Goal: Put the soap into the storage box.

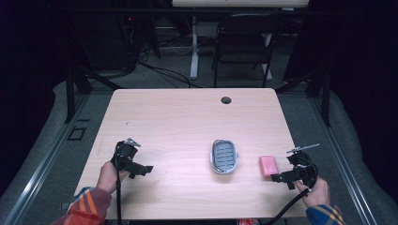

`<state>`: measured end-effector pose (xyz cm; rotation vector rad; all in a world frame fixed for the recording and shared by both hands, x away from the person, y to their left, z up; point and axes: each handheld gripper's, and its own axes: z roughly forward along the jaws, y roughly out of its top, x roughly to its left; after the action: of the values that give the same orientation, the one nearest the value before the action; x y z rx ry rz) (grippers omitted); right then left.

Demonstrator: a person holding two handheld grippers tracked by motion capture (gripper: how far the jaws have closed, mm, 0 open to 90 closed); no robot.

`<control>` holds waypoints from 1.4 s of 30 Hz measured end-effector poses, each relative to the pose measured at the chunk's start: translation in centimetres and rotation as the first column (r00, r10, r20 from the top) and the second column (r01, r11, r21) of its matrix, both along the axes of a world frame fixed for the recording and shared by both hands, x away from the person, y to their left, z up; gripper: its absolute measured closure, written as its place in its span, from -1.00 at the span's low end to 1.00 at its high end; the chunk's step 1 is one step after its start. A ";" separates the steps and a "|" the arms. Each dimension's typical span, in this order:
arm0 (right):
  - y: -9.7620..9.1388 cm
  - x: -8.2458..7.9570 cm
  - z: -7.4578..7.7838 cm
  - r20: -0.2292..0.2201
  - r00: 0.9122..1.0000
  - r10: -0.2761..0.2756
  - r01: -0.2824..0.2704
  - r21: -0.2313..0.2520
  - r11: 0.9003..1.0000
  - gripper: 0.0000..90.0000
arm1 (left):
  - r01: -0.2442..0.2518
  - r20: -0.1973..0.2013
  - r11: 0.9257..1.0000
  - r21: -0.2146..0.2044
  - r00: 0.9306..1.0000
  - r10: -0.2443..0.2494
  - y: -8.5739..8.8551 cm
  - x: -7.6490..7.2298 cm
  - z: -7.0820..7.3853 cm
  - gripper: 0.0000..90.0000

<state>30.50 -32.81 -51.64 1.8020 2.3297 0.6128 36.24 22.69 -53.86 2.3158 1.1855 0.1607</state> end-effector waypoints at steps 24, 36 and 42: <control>1.1 0.4 0.5 -0.021 1.000 0.020 -0.021 -0.062 0.998 -1.00 | 0.009 -0.001 1.000 0.006 1.000 -0.009 0.2 -0.1 0.0 -1.00; 1.7 1.7 0.7 -0.053 0.998 0.026 -0.030 -0.086 0.996 -1.00 | 0.009 -0.014 1.000 0.008 1.000 -0.009 0.3 0.0 -0.2 -1.00; 2.1 2.3 0.5 -0.088 0.996 0.023 -0.031 -0.096 0.995 -1.00 | 0.013 -0.016 1.000 0.013 1.000 -0.012 0.3 0.0 -0.2 -1.00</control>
<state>32.75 -30.72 -51.19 1.7906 2.3978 0.4242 36.23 22.96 -54.05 2.3393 1.1810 0.1456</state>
